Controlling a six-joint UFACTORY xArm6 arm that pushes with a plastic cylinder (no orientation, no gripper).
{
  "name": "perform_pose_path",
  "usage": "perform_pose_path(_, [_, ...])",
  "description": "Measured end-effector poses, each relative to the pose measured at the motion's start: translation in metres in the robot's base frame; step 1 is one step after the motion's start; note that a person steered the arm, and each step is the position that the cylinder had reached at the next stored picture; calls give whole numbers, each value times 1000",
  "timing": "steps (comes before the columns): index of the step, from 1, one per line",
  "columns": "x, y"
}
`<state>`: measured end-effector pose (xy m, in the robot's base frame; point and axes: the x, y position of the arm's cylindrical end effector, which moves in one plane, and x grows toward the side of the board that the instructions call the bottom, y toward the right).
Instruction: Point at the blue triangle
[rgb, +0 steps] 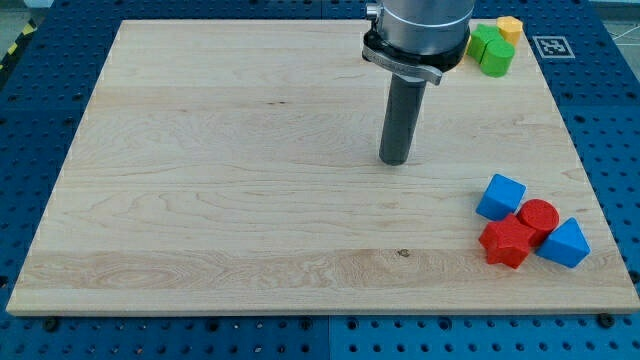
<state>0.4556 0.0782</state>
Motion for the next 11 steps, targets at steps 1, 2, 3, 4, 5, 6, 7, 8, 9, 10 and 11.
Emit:
perform_pose_path(1, [109, -34])
perform_pose_path(2, [162, -47])
perform_pose_path(3, [163, -46])
perform_pose_path(4, [160, -35])
perform_pose_path(5, [162, 28])
perform_pose_path(6, [162, 62])
perform_pose_path(7, [163, 85])
perform_pose_path(8, [163, 113])
perform_pose_path(9, [163, 171])
perform_pose_path(10, [163, 174])
perform_pose_path(11, [161, 236])
